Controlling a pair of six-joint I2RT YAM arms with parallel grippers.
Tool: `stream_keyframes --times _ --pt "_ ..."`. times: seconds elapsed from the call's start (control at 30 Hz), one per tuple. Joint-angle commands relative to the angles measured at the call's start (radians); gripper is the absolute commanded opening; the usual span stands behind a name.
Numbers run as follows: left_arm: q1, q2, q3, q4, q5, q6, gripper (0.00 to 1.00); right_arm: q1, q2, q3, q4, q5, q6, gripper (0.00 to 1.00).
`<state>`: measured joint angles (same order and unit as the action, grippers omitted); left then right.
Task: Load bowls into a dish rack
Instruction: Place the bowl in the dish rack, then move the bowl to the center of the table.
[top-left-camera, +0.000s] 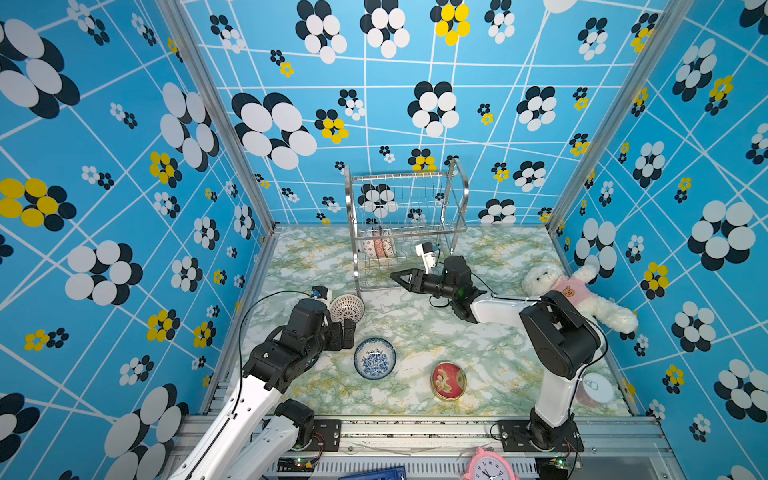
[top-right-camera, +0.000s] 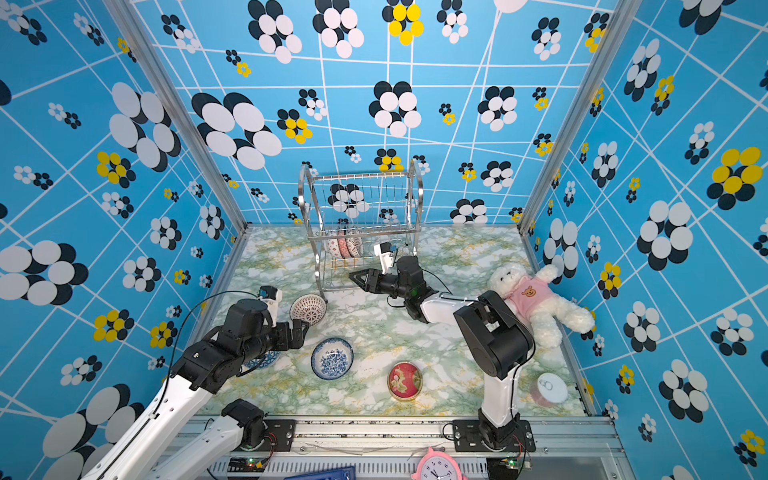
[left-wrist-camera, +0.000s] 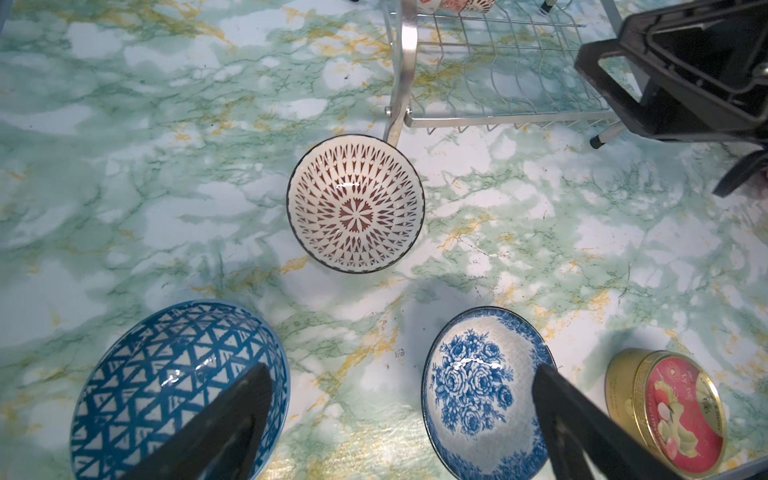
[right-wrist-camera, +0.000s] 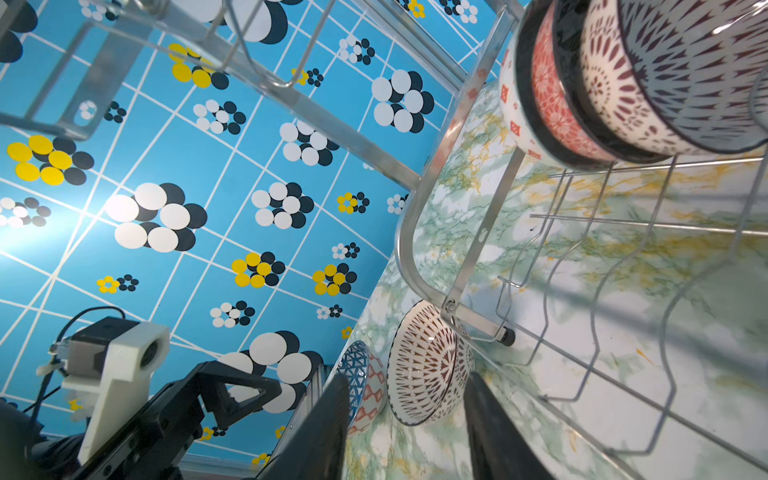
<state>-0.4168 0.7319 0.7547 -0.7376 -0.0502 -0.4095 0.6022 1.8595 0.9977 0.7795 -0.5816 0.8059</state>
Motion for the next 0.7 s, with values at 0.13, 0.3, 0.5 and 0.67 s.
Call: stream_keyframes --times 0.13,0.3,0.5,0.67 --pt "0.006 0.025 0.001 -0.075 -0.027 -0.175 0.97 0.076 -0.141 -0.069 -0.166 0.092 -0.143 0.47" --pt "-0.003 0.056 0.002 -0.101 -0.02 -0.223 0.94 0.151 -0.243 -0.066 -0.443 0.207 -0.3 0.47" --pt "-0.029 0.061 0.003 -0.124 -0.024 -0.254 0.93 0.221 -0.32 -0.036 -0.764 0.378 -0.431 0.47" --pt "-0.041 0.076 0.018 -0.138 -0.009 -0.262 0.93 0.264 -0.344 -0.018 -0.918 0.451 -0.473 0.47"
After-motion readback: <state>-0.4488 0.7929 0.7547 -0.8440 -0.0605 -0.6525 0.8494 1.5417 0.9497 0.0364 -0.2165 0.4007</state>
